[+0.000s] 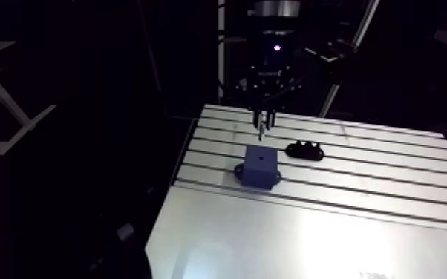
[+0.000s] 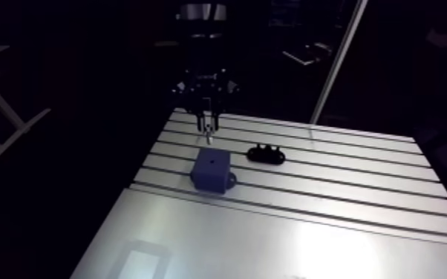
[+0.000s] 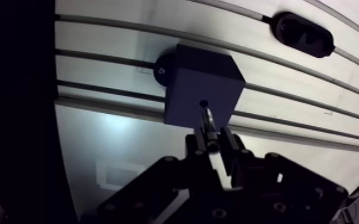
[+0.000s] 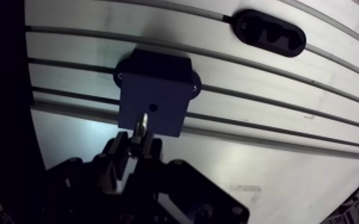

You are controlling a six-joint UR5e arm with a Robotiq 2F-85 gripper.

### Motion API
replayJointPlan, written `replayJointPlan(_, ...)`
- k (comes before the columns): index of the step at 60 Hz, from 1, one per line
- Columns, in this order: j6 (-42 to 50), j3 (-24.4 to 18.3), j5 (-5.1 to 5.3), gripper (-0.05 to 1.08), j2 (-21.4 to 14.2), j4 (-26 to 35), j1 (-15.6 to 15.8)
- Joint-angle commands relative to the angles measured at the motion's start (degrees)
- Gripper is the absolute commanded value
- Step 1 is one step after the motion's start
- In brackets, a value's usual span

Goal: Pick up the M10 bolt and insert it into the hole until fully seated.

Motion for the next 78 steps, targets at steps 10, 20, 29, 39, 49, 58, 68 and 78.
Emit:
replayJointPlan(10, 0.2, 0.95, -0.08, 1.08, -0.09, -1.01, 0.0)
replayJointPlan(20, 0.29, 1.2, -1.01, 1.08, -0.09, -1.16, 0.0)
replayJointPlan(29, 0.47, 1.54, -1.15, 1.08, -0.01, -1.18, 0.0)
replayJointPlan(39, 0.48, 2.06, -1.15, 1.08, -0.09, -1.18, 0.0)
replayJointPlan(49, 0.56, 2.52, -1.15, 1.08, -0.09, -1.18, 0.0)
replayJointPlan(58, 0.56, 2.62, -1.15, 1.08, -0.01, -1.25, 0.0)
replayJointPlan(68, 0.56, 2.62, -1.15, 1.08, 0.08, -1.27, 0.02)
replayJointPlan(78, 0.14, 2.95, -1.22, 1.08, 0.34, -3.09, 0.09)
